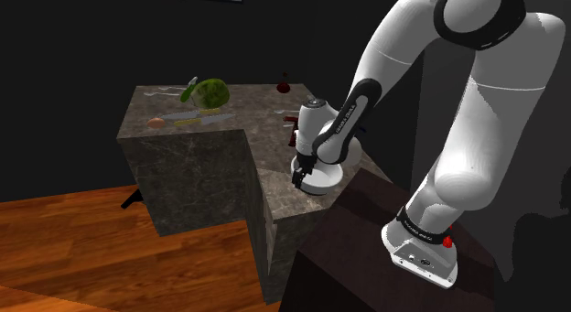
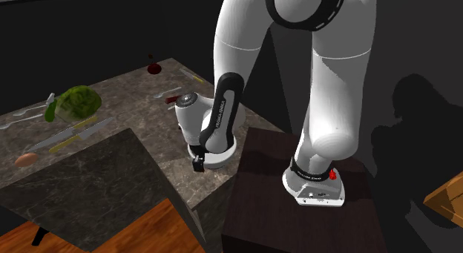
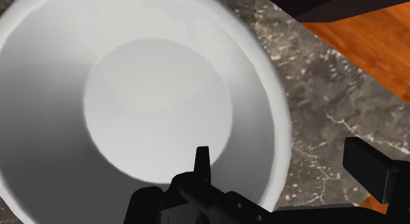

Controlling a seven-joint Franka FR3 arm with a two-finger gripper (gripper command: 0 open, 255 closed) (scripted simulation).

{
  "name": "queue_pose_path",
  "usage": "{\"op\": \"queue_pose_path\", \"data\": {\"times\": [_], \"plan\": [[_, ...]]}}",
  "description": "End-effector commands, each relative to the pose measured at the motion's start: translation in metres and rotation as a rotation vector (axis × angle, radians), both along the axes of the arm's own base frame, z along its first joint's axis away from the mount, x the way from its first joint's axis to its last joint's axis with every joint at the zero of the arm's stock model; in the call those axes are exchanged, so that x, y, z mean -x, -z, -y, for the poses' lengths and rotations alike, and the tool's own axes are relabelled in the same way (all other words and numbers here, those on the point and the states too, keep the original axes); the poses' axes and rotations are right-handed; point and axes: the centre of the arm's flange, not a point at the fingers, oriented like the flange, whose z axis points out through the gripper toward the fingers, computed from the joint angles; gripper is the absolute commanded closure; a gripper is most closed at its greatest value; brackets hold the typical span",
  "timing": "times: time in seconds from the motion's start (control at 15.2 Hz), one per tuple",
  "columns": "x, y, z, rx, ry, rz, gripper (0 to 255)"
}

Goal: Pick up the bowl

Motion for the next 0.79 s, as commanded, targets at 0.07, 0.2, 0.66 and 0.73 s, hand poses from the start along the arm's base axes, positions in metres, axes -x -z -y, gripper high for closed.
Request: {"op": "queue_pose_path", "data": {"times": [0.07,0.2,0.66,0.73], "plan": [[0.0001,0.0086,-0.0005,0.000,0.000,0.000,0],[-0.0003,0.0091,-0.0007,0.000,0.000,0.000,255],[-0.0004,0.0094,-0.0003,0.000,0.000,0.000,255],[0.0000,0.0086,-0.0005,0.000,0.000,0.000,255]]}}
